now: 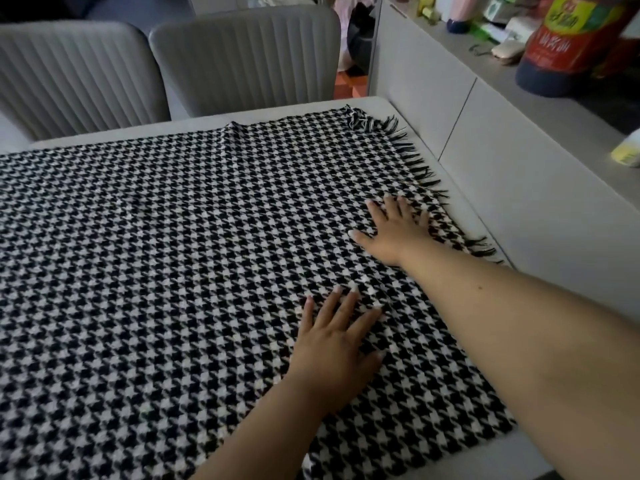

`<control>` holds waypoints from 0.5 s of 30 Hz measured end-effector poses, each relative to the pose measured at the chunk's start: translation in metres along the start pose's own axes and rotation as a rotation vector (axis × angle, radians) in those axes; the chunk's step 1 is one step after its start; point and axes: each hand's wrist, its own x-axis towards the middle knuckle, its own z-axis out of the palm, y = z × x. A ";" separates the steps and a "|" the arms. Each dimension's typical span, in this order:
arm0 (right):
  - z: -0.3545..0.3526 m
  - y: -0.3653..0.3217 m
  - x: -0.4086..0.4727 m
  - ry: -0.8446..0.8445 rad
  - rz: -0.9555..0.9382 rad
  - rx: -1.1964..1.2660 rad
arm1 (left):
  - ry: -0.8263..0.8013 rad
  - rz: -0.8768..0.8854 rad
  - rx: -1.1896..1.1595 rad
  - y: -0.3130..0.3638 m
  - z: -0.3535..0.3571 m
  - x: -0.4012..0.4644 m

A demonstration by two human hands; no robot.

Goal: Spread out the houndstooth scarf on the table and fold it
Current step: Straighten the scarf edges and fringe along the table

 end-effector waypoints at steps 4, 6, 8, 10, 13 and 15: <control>-0.007 0.015 0.000 -0.033 0.083 0.016 | 0.097 -0.168 -0.127 -0.019 -0.012 -0.023; -0.015 0.022 0.003 -0.060 0.128 0.031 | 0.128 -0.318 -0.123 -0.036 -0.018 -0.041; -0.024 0.022 0.003 -0.088 0.178 0.037 | 0.101 -0.444 -0.104 -0.054 -0.018 -0.061; -0.029 0.010 -0.002 -0.068 0.203 0.030 | 0.039 -0.486 -0.091 -0.062 -0.015 -0.075; -0.013 -0.014 -0.020 0.030 0.046 -0.005 | 0.018 -0.468 -0.084 -0.056 -0.009 -0.077; 0.005 -0.016 -0.032 0.035 -0.020 -0.023 | 0.018 -0.454 -0.082 -0.048 -0.008 -0.070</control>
